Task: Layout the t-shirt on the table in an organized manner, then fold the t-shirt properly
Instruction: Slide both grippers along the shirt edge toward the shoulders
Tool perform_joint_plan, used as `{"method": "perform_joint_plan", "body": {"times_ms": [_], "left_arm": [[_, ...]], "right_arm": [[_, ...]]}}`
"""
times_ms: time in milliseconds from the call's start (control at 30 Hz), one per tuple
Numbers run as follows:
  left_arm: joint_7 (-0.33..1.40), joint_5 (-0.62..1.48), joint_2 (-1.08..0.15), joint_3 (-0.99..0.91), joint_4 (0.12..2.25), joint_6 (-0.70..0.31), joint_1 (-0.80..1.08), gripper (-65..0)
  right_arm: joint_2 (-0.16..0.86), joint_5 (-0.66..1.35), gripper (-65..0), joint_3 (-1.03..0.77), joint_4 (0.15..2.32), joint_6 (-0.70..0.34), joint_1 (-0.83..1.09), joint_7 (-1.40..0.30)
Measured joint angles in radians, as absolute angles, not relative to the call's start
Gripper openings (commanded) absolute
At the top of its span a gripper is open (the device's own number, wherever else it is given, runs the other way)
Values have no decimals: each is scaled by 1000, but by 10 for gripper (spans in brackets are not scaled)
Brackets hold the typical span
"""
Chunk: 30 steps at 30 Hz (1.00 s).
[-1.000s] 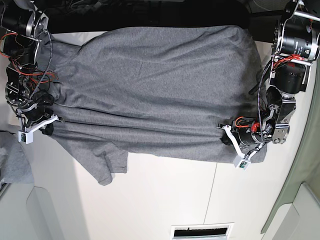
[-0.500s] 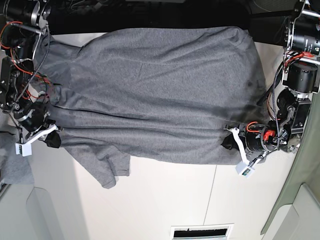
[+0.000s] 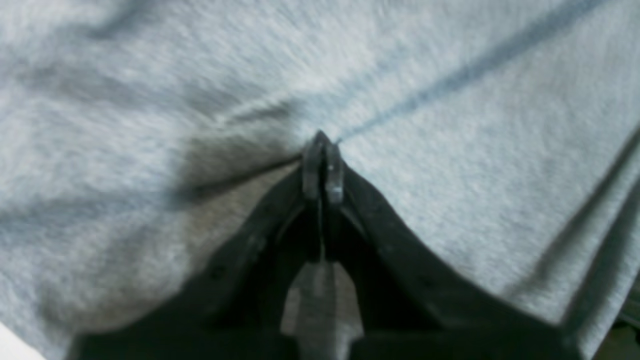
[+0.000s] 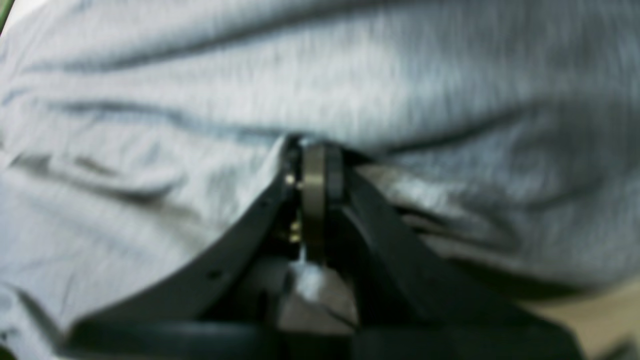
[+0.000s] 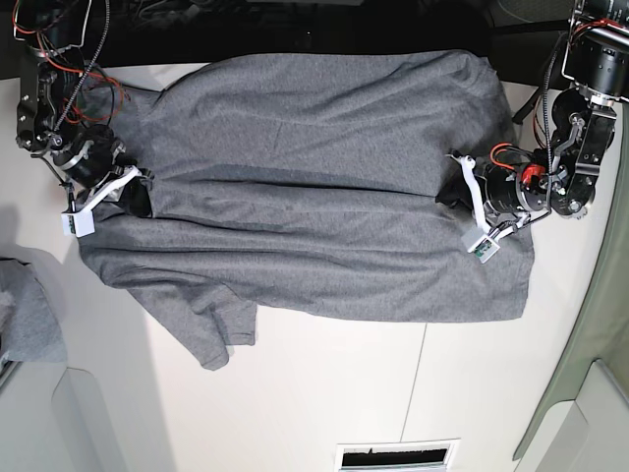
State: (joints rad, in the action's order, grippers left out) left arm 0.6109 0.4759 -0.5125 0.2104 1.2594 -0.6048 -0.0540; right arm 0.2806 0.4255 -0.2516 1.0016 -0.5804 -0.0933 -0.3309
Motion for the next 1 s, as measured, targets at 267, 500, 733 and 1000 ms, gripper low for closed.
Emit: {"method": "perform_joint_plan", "body": {"times_ms": [267,500,733,1000], "left_arm": [[471,332,-491,206,1057,-526,-191,-650],[501,302,-400,243,849,-512,-403,-650],[658,356,-406,334,858,-508,-495,-641],[736,648,-628,334,1260,-579,-307,-615]], "right_arm": [[291,352,-650,-251,775,-569,-283,-252],[288,264,-650,-250,704,-484,-408,-262],[288,286,-650,-250,727,-517,-437,-276],[287,458,-650,-273,1088,-536,-195,-463]]}}
